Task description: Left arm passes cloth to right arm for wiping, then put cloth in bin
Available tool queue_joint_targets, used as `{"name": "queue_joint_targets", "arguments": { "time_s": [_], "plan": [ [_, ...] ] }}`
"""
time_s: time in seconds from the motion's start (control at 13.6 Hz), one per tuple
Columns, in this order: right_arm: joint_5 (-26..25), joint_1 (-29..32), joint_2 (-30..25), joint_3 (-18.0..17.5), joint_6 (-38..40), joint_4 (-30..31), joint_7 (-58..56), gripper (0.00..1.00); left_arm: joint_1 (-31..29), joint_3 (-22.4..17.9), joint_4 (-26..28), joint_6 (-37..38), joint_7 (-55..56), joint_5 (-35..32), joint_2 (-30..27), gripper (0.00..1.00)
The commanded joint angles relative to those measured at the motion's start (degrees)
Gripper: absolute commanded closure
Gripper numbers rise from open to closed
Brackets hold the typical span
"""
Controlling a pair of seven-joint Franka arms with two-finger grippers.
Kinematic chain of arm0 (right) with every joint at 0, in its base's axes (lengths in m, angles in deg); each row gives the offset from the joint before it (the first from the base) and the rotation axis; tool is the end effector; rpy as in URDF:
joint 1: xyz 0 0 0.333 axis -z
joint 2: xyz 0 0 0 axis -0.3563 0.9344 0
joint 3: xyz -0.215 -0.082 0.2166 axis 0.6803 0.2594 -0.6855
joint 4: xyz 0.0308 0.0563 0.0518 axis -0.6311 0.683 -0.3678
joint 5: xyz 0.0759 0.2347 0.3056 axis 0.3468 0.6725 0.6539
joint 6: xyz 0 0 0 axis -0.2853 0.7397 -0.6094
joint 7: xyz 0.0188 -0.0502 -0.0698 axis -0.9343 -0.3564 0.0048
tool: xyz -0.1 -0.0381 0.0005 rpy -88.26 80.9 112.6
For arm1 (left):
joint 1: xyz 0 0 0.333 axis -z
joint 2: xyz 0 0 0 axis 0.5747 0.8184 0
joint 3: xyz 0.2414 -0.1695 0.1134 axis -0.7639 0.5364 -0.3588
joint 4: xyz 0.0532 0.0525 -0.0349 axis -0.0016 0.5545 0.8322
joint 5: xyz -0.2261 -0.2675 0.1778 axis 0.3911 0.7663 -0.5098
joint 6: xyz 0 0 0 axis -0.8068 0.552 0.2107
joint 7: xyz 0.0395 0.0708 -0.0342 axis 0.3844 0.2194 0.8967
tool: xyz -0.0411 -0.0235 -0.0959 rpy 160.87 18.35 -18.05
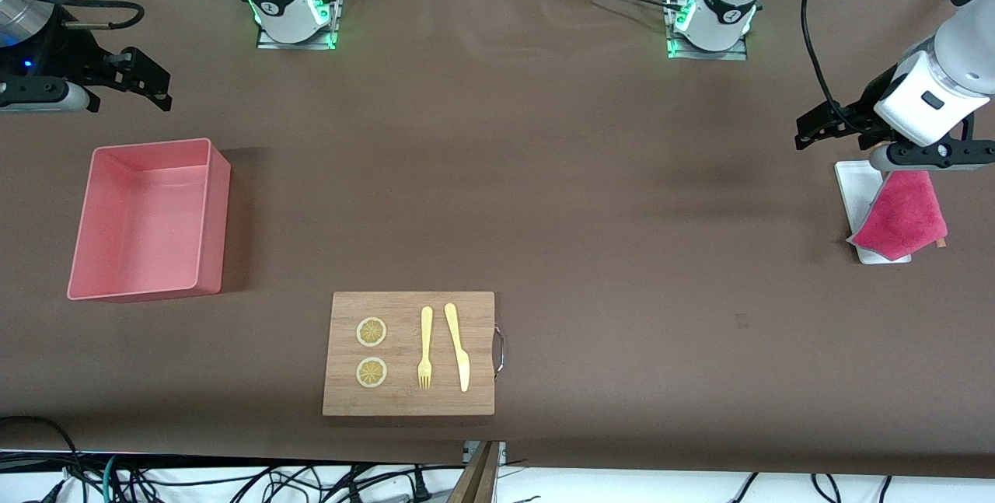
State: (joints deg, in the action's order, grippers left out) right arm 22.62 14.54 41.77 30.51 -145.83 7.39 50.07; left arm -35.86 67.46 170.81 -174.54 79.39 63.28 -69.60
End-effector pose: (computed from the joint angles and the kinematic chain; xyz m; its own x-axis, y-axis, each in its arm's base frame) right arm 0.5239 0.0529 0.6282 0.9989 0.0477 -0.0039 0.0479 -0.9983 0.0342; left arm 0.5478 -0.0386 0.5686 0.9949 0.0490 -0.0879 0.0515 -0.9983 0.0267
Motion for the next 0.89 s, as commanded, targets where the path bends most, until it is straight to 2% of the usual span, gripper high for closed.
{"name": "queue_joint_targets", "arguments": {
  "time_s": [0.0,0.81],
  "plan": [
    [-0.2,-0.1,0.3,0.0,1.1,-1.2,-0.7,0.0,-0.4,-0.2,2.0,-1.2,0.9,1.0,-1.9,0.0],
    [-0.2,-0.1,0.3,0.1,1.0,-1.1,-0.7,0.0,-0.5,-0.1,1.3,0.5,1.0,0.1,-0.6,0.0]
  ]
}}
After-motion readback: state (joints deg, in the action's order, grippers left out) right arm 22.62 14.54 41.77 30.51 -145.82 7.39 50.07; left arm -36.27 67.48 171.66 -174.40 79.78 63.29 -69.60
